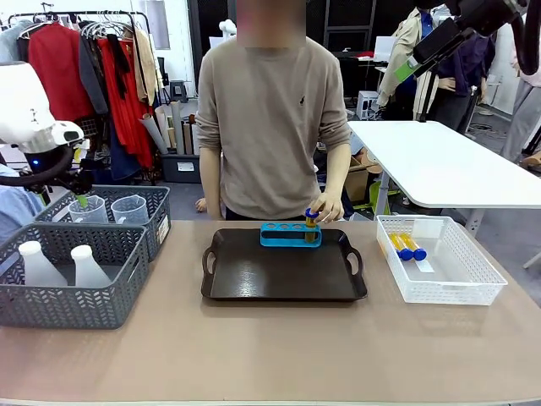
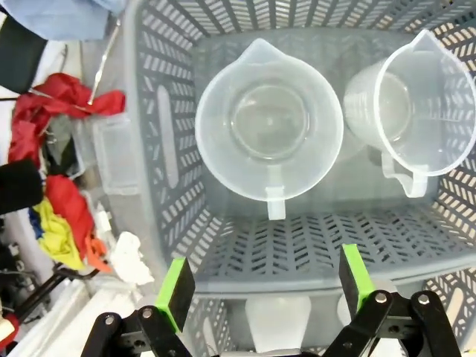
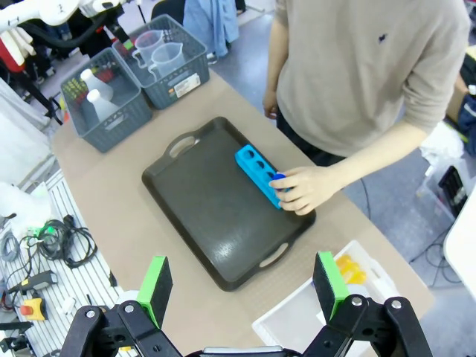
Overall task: Prepare the laboratory tools.
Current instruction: Pick up one Large Measuring Cup and place it on the Handle tray.
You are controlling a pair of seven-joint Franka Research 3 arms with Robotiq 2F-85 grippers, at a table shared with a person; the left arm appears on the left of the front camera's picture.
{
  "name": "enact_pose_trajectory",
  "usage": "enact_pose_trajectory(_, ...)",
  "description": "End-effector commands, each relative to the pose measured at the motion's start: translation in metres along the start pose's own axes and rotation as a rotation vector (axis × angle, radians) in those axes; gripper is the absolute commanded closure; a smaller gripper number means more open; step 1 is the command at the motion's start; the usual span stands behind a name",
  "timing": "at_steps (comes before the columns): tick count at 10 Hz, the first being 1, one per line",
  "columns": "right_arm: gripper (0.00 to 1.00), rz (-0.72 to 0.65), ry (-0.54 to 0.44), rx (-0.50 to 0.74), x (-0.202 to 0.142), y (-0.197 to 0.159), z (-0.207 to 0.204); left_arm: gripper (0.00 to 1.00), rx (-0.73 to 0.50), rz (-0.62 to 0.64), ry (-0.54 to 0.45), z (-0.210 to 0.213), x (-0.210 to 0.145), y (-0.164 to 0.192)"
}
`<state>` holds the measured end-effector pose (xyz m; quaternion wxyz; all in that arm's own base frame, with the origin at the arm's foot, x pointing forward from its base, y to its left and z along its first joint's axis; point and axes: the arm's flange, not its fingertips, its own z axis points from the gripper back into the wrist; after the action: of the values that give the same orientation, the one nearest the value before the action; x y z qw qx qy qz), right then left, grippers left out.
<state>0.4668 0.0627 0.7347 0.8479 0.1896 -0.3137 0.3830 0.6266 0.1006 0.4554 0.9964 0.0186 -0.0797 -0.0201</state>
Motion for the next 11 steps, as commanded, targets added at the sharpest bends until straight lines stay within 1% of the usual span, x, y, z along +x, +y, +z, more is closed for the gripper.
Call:
enact_pose_trajectory(1, 0.0, 0.002, -0.001, -0.001, 0.0, 0.0, 0.001, 0.0, -0.038, -0.005, 0.026, -0.012, 0.004, 0.001)
enact_pose_trajectory(3, 0.0, 0.002, -0.001, -0.001, 0.0, 0.0, 0.001, 0.0, -0.053, -0.037, 0.047, -0.028, 0.007, 0.0)
enact_pose_trajectory(5, 0.0, 0.002, -0.001, -0.001, 0.0, 0.0, 0.001, 0.0, -0.043, -0.067, 0.023, -0.039, 0.01, 0.001)
enact_pose_trajectory(8, 0.0, 0.002, -0.001, -0.001, 0.0, 0.0, 0.001, 0.0, -0.045, -0.058, 0.047, -0.054, 0.015, 0.0)
enact_pose_trajectory(11, 0.0, 0.002, -0.001, -0.001, 0.0, 0.0, 0.001, 0.0, -0.035, -0.061, 0.031, -0.065, 0.017, 0.002)
